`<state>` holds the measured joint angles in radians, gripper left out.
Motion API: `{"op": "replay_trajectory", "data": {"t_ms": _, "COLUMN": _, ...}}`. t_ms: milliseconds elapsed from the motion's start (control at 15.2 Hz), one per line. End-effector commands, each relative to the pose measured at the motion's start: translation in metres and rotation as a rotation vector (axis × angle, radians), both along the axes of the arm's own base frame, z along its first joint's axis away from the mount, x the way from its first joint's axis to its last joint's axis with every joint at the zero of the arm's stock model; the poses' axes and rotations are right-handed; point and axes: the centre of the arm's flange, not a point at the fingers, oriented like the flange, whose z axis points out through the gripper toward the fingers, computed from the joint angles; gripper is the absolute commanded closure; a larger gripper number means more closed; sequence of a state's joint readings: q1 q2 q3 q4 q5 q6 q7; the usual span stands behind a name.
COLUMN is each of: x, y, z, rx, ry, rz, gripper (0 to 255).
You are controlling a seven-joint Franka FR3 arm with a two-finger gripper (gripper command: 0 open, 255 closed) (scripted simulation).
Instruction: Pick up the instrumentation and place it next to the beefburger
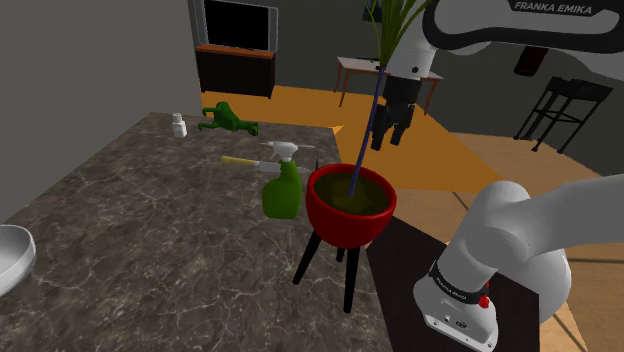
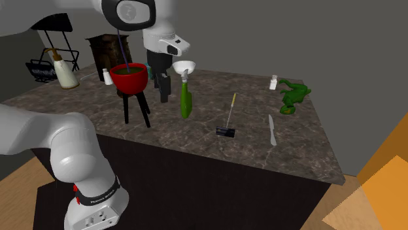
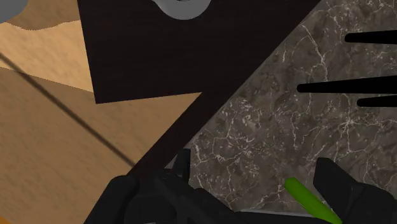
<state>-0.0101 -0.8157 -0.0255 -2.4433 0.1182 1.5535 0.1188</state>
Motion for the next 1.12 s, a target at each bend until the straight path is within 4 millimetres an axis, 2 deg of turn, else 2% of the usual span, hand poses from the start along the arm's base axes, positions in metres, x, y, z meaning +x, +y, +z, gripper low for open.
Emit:
{"op": "replay_trajectory", "data": {"t_ms": 0, "x": 0.000, "y": 0.000, "z": 0.000, "rx": 0.000, "ry": 0.000, "rz": 0.000, "gripper": 0}}
{"op": "replay_trajectory", "data": {"t_ms": 528, "x": 0.089, "y": -0.014, "z": -0.050, "rx": -0.023, "ry": -0.035, "rz": 0.205, "gripper": 0}}
{"op": "replay_trajectory", "data": {"t_ms": 1056, "x": 0.180, "y": -0.010, "z": -0.098, "rx": -0.046, "ry": -0.070, "rz": 0.409, "gripper": 0}}
